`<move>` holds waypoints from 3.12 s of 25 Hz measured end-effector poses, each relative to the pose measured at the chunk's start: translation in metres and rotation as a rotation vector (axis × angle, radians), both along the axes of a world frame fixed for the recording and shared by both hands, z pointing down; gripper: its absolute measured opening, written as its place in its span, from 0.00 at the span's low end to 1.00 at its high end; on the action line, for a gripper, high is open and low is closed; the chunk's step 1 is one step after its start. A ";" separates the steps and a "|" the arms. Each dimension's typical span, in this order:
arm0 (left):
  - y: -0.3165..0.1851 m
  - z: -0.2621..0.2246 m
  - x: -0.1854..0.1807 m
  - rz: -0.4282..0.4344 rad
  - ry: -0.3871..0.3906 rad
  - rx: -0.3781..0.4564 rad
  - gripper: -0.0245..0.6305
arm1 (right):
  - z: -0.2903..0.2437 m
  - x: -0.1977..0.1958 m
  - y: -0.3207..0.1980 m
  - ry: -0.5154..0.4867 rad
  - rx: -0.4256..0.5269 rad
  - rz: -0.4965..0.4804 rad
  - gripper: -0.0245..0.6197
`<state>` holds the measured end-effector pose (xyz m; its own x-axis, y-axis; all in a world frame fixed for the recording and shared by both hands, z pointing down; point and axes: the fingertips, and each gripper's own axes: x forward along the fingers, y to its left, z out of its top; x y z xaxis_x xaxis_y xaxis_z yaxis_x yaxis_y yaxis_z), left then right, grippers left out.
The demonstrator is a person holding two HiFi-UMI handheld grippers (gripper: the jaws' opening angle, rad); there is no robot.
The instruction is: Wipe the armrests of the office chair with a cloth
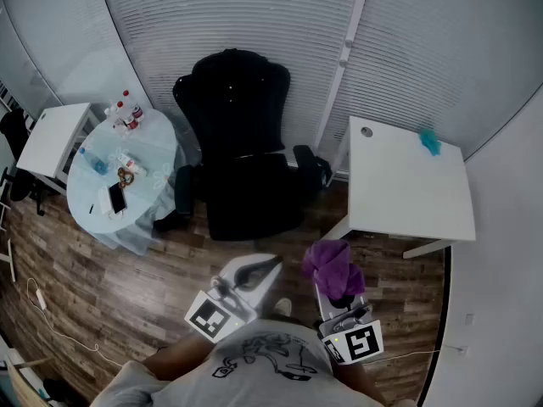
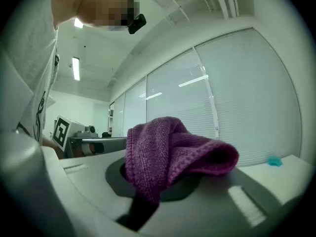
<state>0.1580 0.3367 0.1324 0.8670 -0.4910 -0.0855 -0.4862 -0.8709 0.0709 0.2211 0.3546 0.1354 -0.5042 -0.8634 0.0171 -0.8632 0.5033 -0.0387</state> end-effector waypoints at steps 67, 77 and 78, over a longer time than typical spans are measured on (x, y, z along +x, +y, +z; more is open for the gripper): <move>-0.323 0.054 0.046 0.077 -0.057 -0.059 0.04 | 0.039 0.055 -0.318 -0.085 -0.056 0.098 0.10; -0.341 0.062 0.069 0.066 -0.065 -0.074 0.04 | 0.054 0.077 -0.337 -0.033 -0.094 0.090 0.10; -0.341 0.063 0.071 0.065 -0.066 -0.079 0.04 | 0.055 0.079 -0.338 -0.027 -0.096 0.088 0.10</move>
